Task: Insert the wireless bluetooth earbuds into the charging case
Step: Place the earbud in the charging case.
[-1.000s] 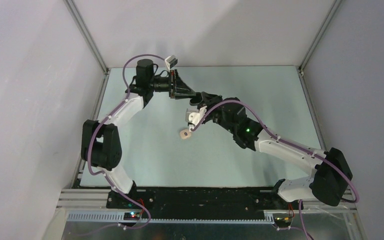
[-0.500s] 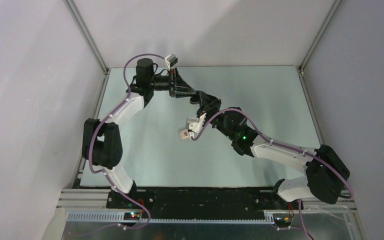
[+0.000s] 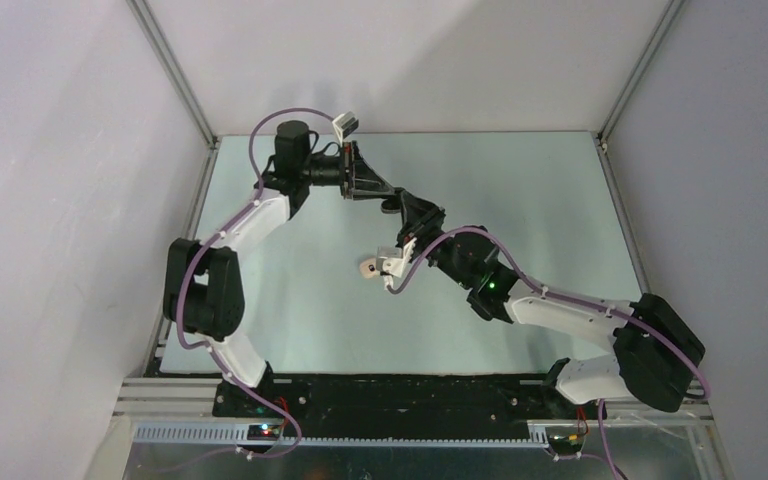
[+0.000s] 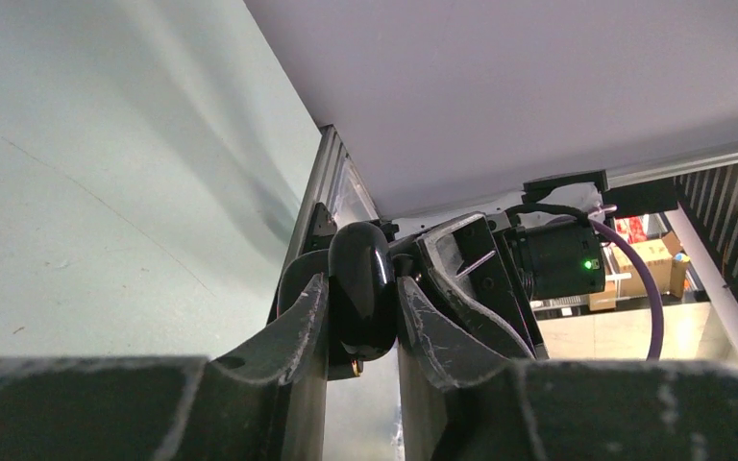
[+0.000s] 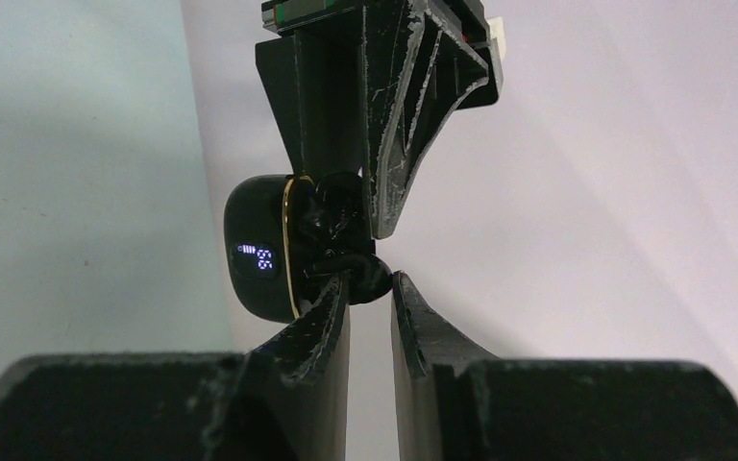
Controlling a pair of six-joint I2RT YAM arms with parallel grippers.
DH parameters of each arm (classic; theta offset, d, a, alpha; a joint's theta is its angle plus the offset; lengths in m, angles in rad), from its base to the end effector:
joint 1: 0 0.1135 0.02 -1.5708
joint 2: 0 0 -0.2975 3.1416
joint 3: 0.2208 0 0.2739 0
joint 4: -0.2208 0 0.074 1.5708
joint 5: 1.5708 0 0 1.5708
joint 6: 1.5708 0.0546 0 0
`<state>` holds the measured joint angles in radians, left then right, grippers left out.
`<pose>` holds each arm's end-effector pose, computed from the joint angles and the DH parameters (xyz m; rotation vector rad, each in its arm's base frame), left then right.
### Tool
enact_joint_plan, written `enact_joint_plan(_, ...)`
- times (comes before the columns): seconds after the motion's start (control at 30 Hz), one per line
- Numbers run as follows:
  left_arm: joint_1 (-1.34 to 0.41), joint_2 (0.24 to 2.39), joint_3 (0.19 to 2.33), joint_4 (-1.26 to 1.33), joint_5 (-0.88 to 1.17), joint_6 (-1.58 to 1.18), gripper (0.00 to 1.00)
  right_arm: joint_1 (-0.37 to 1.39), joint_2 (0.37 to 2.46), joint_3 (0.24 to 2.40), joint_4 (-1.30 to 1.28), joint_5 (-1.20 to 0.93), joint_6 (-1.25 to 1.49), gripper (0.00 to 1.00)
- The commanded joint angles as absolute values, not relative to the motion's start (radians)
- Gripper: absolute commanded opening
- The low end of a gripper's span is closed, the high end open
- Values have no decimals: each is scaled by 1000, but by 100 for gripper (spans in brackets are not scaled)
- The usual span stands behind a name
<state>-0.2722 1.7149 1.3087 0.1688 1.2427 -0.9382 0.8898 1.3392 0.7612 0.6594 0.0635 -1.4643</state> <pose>0.3916 -0.1630 0.3359 0.3767 2.0693 -1.8993 0.2145 0.2592 0.3177 -1.3742 0.6273 -0.5100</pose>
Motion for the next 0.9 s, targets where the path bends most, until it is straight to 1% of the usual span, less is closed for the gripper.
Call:
enact_joint_plan(0.0,-280,1640,1290,216,1244,-890,0,913,1296,748,658,42,-1485,0)
enact_joint_plan(0.23,-283,1617,1257,216,1229,-896,0,914,1332,741,789,89,-1540,0)
enact_joint_plan(0.57,-282,1576,1206,219,1139,-897,0,915,1309,735,785,129,-1545,0)
enact_joint_plan(0.87,-282,1572,1214,239,1137,-901,0,915,1301,717,748,135,-1536,0)
